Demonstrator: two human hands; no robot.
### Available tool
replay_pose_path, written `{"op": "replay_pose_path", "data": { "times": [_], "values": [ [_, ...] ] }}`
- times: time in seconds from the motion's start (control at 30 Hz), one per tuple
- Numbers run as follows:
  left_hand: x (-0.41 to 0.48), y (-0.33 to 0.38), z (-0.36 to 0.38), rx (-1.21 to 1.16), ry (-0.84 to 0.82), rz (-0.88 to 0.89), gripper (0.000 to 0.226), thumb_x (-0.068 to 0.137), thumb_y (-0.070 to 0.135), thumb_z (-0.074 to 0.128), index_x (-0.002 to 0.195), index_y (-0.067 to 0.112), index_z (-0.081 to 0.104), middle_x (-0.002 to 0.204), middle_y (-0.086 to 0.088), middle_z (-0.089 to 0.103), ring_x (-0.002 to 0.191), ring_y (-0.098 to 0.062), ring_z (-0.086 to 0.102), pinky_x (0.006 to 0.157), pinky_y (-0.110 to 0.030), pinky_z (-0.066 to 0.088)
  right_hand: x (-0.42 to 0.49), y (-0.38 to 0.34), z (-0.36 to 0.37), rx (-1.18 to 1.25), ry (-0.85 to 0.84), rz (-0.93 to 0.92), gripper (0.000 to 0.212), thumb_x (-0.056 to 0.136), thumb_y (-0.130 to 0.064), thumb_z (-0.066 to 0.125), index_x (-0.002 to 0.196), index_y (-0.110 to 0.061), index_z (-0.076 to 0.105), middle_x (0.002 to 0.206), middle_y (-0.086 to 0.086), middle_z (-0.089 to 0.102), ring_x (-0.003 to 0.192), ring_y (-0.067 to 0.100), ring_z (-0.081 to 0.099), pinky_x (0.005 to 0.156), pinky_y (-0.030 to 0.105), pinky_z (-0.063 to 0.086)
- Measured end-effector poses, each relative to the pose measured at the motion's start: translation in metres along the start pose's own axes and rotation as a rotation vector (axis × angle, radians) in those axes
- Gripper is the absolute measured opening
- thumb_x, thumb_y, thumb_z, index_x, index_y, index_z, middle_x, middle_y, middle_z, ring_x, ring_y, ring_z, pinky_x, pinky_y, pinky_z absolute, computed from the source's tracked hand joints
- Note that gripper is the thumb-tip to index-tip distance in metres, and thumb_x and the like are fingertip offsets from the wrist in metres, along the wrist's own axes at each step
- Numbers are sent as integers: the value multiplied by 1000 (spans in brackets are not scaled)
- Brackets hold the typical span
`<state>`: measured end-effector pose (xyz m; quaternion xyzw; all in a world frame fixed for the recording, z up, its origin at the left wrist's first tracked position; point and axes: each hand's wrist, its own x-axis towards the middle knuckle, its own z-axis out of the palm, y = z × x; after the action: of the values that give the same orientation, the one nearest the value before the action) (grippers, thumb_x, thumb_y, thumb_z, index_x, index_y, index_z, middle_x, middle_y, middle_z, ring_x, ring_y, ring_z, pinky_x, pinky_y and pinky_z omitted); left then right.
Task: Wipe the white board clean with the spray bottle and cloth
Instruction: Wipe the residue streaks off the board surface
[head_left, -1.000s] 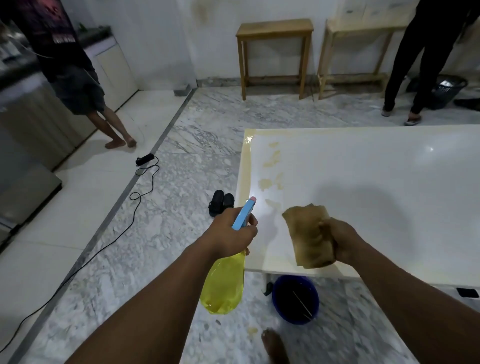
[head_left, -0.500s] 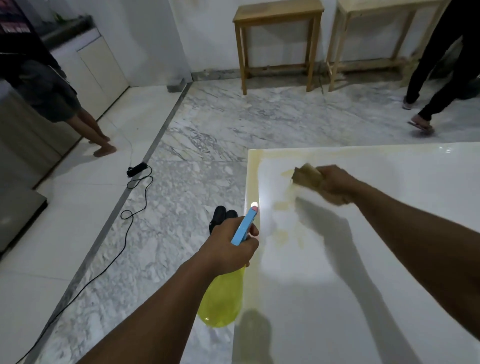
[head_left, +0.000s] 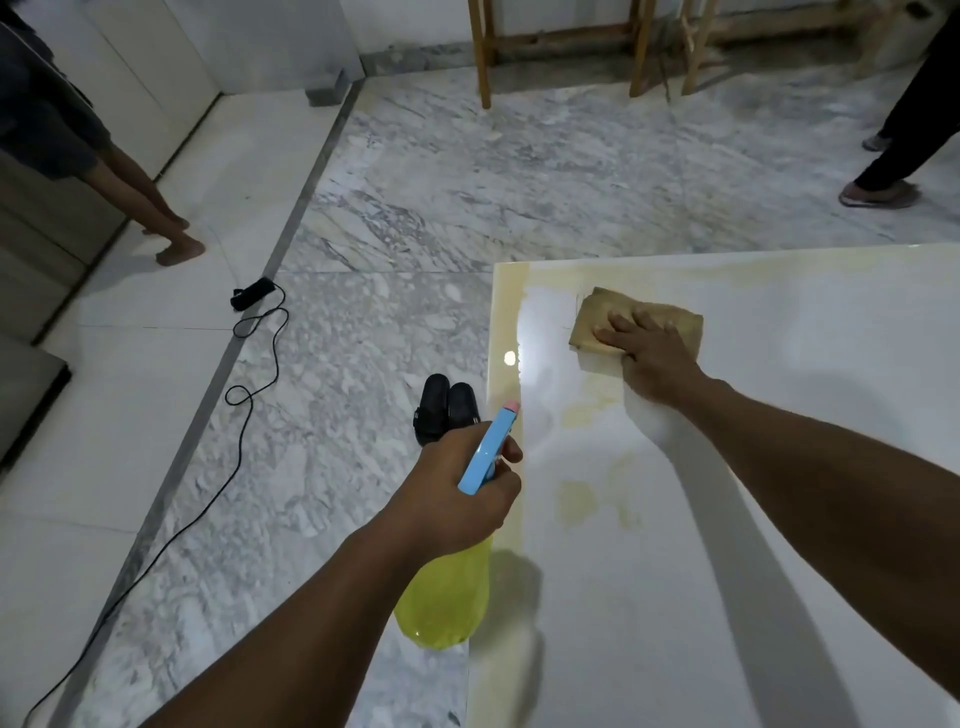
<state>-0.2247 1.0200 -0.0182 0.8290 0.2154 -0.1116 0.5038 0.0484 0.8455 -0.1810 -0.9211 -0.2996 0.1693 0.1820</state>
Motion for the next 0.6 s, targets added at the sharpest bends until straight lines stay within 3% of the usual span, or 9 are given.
{"op": "replay_pose_path", "data": {
  "times": [0.1, 0.23, 0.37, 0.43, 0.53, 0.6],
  "values": [
    [-9, 1, 2, 8, -5, -5, 16, 89, 12, 60, 86, 27, 60, 105, -27, 67, 64, -22, 64, 73, -54, 64, -30, -1, 11, 26, 17, -26, 61, 94, -2, 38, 146, -34, 45, 163, -4, 25, 154, 23, 6, 120, 54, 1],
    [-32, 0, 3, 44, 2, 1, 15, 95, 8, 59, 92, 23, 61, 109, -24, 69, 63, -26, 70, 65, -32, 62, -95, -6, 32, 72, 8, -48, 63, 91, 0, 43, 145, -33, 46, 161, -2, 28, 153, 25, 9, 119, 57, 4],
    [-76, -8, 7, 50, 11, 22, 11, 94, 10, 59, 100, 17, 64, 105, -24, 70, 65, -21, 70, 77, -52, 65, -172, -22, 59, 86, -11, -45, 63, 91, -1, 46, 144, -35, 46, 161, -5, 29, 153, 23, 11, 119, 55, 4],
    [-109, -13, 12, 56, 17, 33, 11, 94, 10, 59, 103, 15, 65, 100, -25, 69, 63, -18, 69, 77, -52, 65, -217, -32, 73, 95, -12, -38, 62, 92, -2, 46, 144, -36, 46, 161, -6, 28, 153, 22, 10, 119, 54, 4],
    [-167, -23, 19, 64, 37, 56, 11, 96, 10, 59, 105, 12, 65, 87, -19, 68, 58, -12, 67, 63, -26, 63, -290, -50, 95, 118, 2, -30, 61, 93, -2, 46, 143, -36, 46, 161, -9, 26, 153, 20, 9, 119, 52, 3],
    [-209, -33, 25, 54, 38, 56, 11, 96, 9, 59, 105, 10, 65, 85, -14, 65, 56, -12, 68, 55, -18, 56, -340, -65, 110, 131, -3, -21, 61, 93, -2, 46, 144, -36, 46, 161, -10, 25, 153, 20, 8, 120, 51, 2]
  ]
}}
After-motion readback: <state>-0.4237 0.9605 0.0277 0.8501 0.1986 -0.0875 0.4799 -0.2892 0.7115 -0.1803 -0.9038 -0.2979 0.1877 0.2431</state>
